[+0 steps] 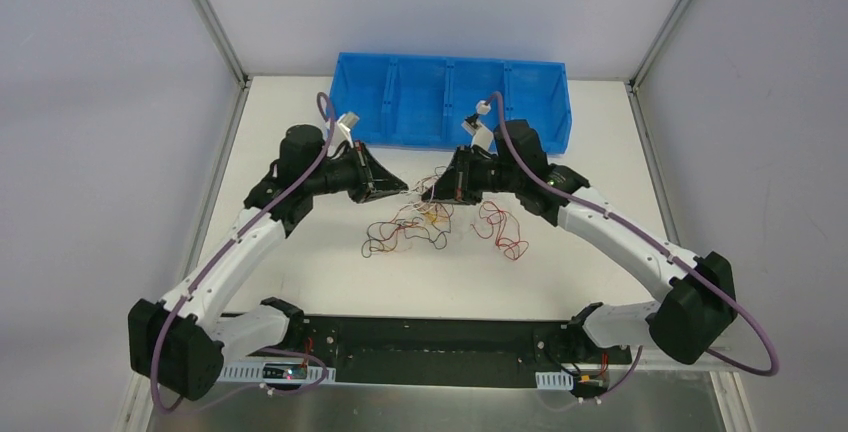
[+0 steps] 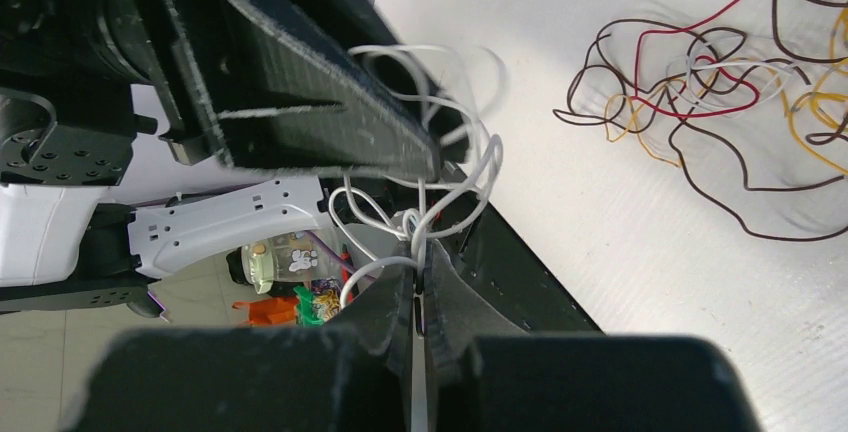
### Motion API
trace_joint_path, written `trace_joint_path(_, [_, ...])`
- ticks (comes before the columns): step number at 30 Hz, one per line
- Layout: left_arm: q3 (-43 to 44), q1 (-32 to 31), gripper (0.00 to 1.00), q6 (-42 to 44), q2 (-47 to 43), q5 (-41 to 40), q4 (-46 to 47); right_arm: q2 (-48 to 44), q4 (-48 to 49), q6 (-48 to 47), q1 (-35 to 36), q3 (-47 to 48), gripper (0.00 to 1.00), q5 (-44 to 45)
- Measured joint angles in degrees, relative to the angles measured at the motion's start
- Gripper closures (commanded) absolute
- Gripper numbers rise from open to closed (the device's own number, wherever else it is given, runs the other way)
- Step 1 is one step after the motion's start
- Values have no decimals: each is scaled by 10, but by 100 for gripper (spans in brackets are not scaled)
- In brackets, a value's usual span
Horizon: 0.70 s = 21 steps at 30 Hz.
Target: Untangle the cables
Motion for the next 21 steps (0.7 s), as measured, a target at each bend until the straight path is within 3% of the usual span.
trace_joint_path(7, [-6, 69, 100, -12, -93, 32, -2, -47, 27, -2, -16, -8, 100, 0])
trace_joint_path(8, [-6, 71, 100, -12, -97, 31, -2, -50, 24, -2, -18, -9, 86, 0])
trace_joint_path(10, [-6, 76, 100, -14, -99, 29, -2, -50, 19, -4, -23, -10, 47, 1])
trace_joint_path(12, [-6, 85, 100, -13, -99, 3, -3, -51, -10, -9, -31, -12, 29, 8])
trace_joint_path(14, [-1, 100, 100, -13, -94, -21, -7, -49, -29, -15, -39, -15, 20, 16])
trace_joint_path(21, [64, 103, 100, 19, -38, -90, -35, -49, -70, -26, -54, -18, 15, 35])
